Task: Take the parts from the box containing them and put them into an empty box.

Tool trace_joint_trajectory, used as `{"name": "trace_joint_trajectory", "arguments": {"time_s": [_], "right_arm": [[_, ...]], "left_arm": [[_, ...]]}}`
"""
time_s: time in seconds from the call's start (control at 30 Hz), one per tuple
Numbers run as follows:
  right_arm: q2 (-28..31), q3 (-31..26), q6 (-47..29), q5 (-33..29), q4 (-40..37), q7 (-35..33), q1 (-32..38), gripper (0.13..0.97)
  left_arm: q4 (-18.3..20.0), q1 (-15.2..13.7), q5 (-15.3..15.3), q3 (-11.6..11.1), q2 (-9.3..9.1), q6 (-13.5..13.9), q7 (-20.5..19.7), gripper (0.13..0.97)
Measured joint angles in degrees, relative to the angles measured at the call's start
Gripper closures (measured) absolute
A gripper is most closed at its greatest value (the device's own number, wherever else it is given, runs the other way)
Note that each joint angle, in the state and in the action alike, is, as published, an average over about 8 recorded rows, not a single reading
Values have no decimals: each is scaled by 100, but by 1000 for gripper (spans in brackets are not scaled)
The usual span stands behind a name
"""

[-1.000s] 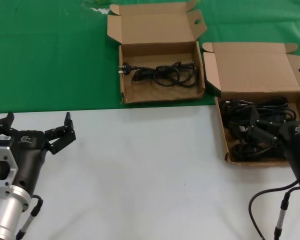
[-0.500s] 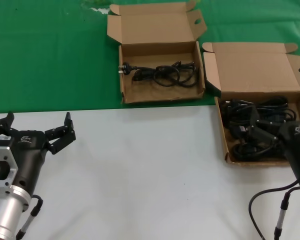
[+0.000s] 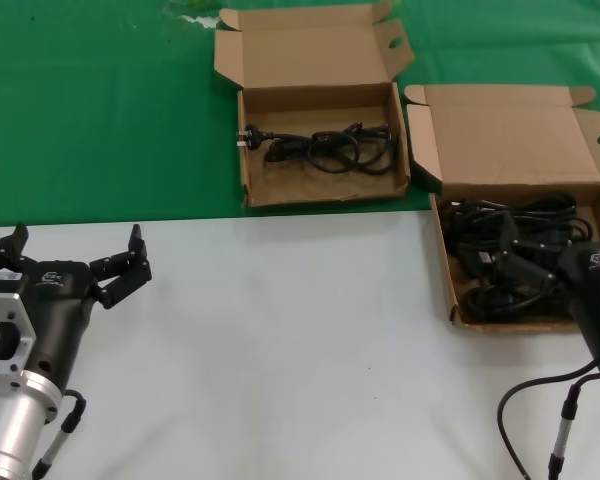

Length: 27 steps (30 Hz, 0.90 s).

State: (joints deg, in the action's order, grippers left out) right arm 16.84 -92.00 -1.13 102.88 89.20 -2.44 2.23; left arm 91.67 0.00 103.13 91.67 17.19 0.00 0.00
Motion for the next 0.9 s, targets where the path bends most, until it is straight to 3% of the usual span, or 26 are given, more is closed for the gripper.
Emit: {"name": "trace_joint_trajectory", "arguments": {"time_s": [0.9], "right_arm": [[0,0,0,0,0,0,0,129]], "left_arm": [[0,0,0,0,0,0,0,132]]}}
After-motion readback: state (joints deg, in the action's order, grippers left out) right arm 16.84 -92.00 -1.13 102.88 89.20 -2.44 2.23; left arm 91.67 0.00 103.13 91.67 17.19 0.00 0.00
